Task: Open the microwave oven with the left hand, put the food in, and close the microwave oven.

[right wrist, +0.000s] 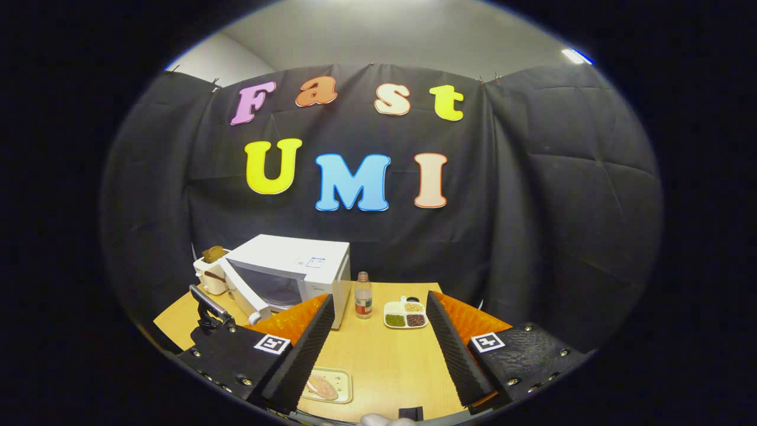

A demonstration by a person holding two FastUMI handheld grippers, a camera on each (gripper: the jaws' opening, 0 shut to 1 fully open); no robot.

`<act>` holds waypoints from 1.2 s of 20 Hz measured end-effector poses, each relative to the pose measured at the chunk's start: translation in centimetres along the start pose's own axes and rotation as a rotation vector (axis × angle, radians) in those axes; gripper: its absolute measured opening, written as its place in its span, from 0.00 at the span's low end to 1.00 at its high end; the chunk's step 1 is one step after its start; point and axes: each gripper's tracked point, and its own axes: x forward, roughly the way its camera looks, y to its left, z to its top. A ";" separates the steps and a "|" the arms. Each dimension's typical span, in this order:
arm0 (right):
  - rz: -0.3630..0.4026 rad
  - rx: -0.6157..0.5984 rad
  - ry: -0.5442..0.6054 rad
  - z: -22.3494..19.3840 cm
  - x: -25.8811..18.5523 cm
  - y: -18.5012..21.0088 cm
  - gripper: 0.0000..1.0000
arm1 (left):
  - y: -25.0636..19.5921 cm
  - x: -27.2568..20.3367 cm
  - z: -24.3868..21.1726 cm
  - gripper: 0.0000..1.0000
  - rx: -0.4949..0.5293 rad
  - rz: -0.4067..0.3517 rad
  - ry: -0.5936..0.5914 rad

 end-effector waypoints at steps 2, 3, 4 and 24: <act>0.056 0.001 0.007 -0.5 0.3 2.3 0.96 | 2.3 -2.6 -1.2 0.14 0.002 0.040 0.016; 0.082 0.002 0.008 -0.5 0.5 3.4 0.95 | 3.6 -3.9 -1.7 0.14 -0.004 0.060 0.021; 0.106 0.004 0.009 -0.5 0.8 4.5 0.95 | 5.0 -5.1 -2.3 0.14 -0.009 0.086 0.030; 0.288 0.002 0.020 -0.1 3.1 14.7 0.96 | 16.7 -11.3 -5.2 0.95 0.012 0.238 0.057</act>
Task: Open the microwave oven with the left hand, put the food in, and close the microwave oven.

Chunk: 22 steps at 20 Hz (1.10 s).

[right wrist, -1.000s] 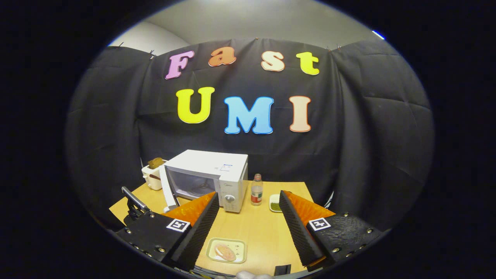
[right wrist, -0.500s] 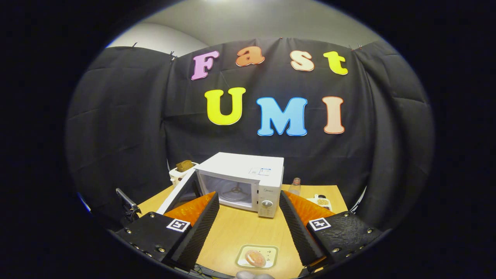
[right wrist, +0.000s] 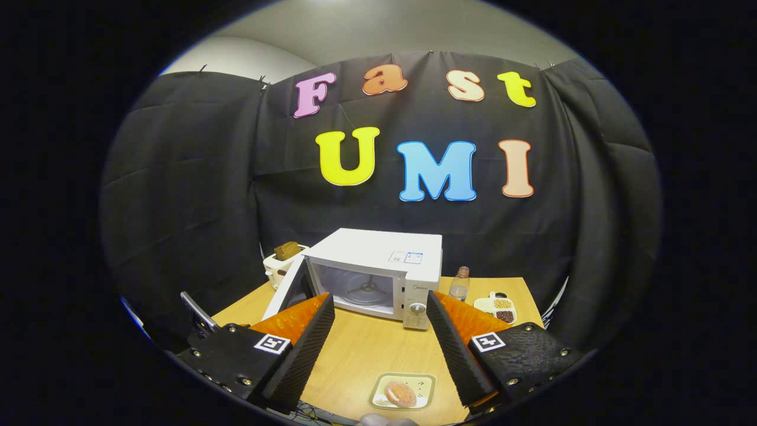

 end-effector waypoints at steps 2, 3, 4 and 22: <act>0.008 -0.007 -0.002 0.0 0.1 0.3 0.95 | 0.6 -0.3 -0.4 0.98 -0.021 0.008 0.009; 0.017 -0.007 0.001 -0.1 0.1 0.6 0.95 | 0.9 -0.4 -0.5 1.00 -0.021 0.010 0.010; 0.023 -0.008 0.003 -0.2 0.1 0.9 0.95 | 1.2 -0.6 -0.5 1.00 -0.023 0.012 0.009; 0.035 -0.036 0.019 -2.3 0.1 1.1 0.96 | 15.0 -4.0 -3.1 0.95 -0.033 0.249 0.056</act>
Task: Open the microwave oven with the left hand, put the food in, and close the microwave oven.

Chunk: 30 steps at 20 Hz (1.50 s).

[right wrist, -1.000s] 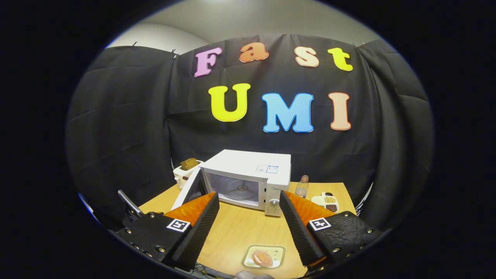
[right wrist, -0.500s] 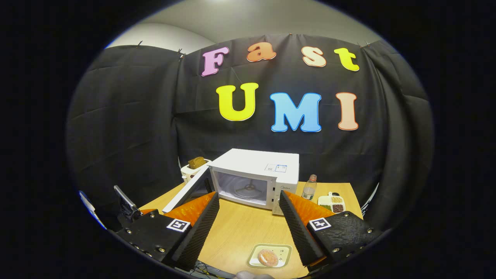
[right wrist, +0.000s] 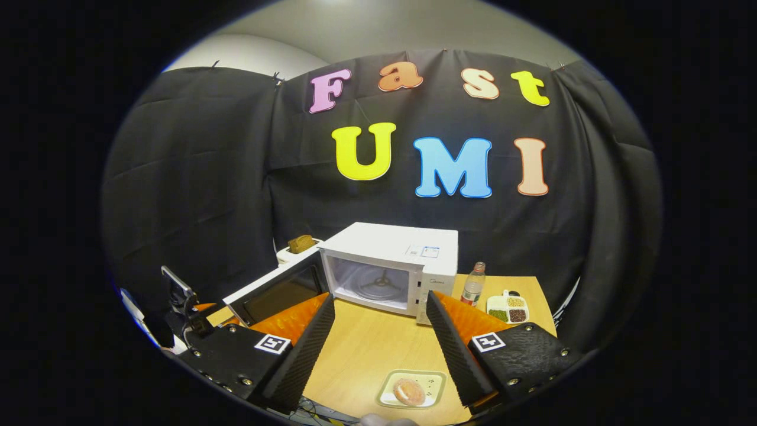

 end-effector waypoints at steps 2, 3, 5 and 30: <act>-0.012 -0.023 0.005 -1.1 0.1 -0.9 0.95 | -0.2 -0.5 0.1 0.95 -0.006 -0.002 0.002; -0.014 -0.046 0.017 -2.2 0.2 -1.4 0.96 | -0.2 -1.0 0.4 0.95 0.007 0.002 -0.004; -0.035 -0.114 0.050 -5.1 0.2 -3.1 0.96 | -0.6 -2.7 1.2 0.95 -0.003 0.001 -0.011; 0.110 -0.247 0.516 -35.2 6.9 -4.4 0.94 | -10.5 -11.6 23.1 0.94 0.002 -0.112 -0.201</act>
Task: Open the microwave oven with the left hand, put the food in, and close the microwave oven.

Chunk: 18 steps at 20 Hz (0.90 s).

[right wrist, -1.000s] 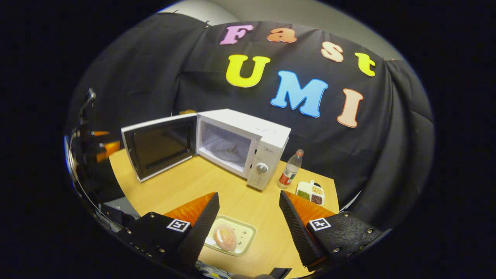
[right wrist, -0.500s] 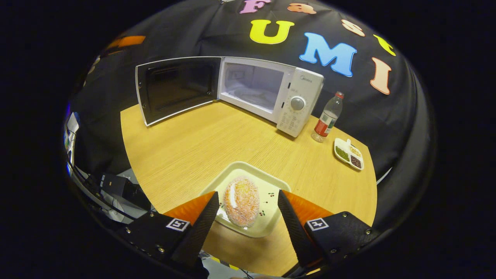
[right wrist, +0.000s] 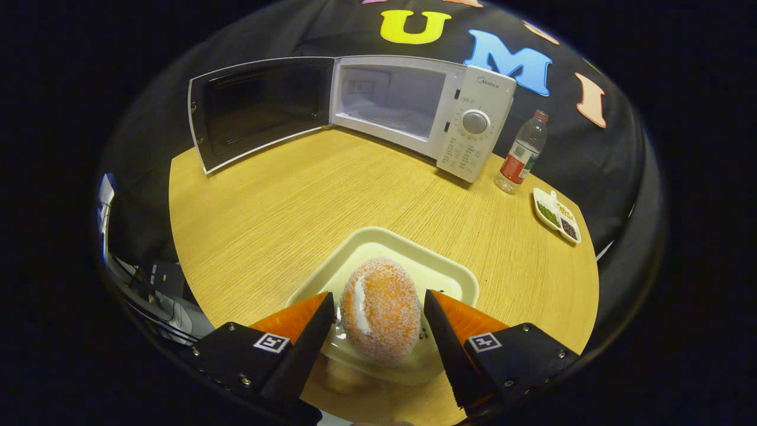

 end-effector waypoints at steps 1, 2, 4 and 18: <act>0.001 0.007 0.010 -0.2 0.1 0.0 0.94 | 0.1 0.2 0.0 0.95 -0.002 -0.001 0.003; 0.007 0.023 0.007 0.0 0.3 0.1 0.94 | 0.2 0.5 -0.1 0.95 -0.006 -0.002 0.005; 0.039 0.036 0.017 0.0 0.2 0.5 0.93 | 0.3 1.0 -0.4 0.94 -0.014 -0.009 0.009; 0.143 0.301 -0.043 7.6 -3.1 0.5 0.64 | 0.1 3.6 -1.1 0.94 -0.009 -0.105 0.012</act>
